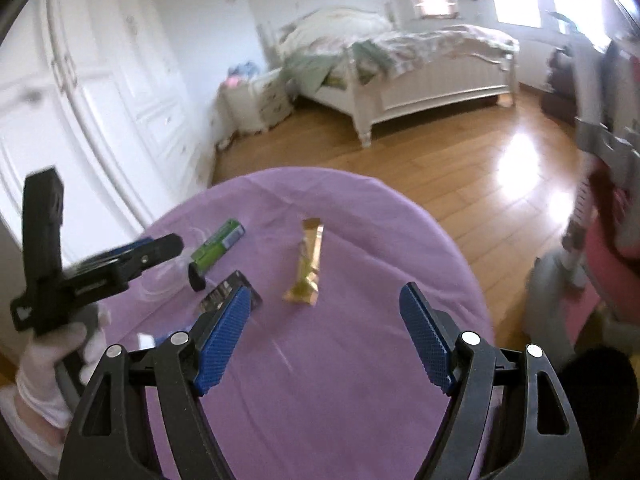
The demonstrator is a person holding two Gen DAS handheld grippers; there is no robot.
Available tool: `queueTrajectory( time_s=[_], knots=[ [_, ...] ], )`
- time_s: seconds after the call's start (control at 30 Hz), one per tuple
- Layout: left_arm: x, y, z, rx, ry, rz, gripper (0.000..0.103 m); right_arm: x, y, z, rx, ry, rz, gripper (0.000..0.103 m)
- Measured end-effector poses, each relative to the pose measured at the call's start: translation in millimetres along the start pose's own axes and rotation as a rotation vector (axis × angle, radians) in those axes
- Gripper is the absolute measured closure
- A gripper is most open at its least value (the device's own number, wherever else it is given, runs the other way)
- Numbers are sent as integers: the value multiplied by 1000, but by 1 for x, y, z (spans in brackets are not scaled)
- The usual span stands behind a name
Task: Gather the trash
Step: 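Grasp the green Doublemint gum box with the left tool while the right tool grasps the gold wrapper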
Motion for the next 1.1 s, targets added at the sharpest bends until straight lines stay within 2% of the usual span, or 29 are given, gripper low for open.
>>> queueTrajectory(
  time_s=[0.03,0.13,0.23,0.37,0.43,0.5,0.6,0.67,0.8,0.93,1.1],
  knots=[
    [0,-9,5,-10,-20,26,30,-4,-16,5,7,15,31,37],
    [1,-25,10,-31,-57,69,32,-13,-52,14,29,47,87,39],
    [4,-37,17,-20,-59,103,43,-17,-80,19,54,73,135,43],
    [2,-38,25,-18,-63,90,60,-14,-105,21,80,91,190,47],
    [4,-37,22,-24,-82,86,72,-15,-114,24,107,116,192,54],
    [4,-39,22,-25,-82,80,72,-14,-116,25,136,148,187,59],
    [5,-33,23,4,-41,52,72,-13,-117,26,128,158,185,78],
    [3,-17,20,21,-37,5,72,-12,-117,24,109,145,179,85],
    [-7,24,6,37,-25,-98,72,-12,-99,13,15,45,153,92],
    [-8,65,-24,87,-29,-173,72,-17,-47,7,-107,-53,34,92],
    [7,94,-103,192,-109,-200,72,-14,37,-15,-169,-160,-121,92]
  ],
)
Point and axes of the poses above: each gripper's, at about its wrist camera, not at the fingertips, and y roughly against the way its jaws point, z to its left, x to its underside, the point moved 9 cm from there along -y, roughly the way its jaws point, and after that the axes turned 2 degrees about x, right-handed, at the moved point
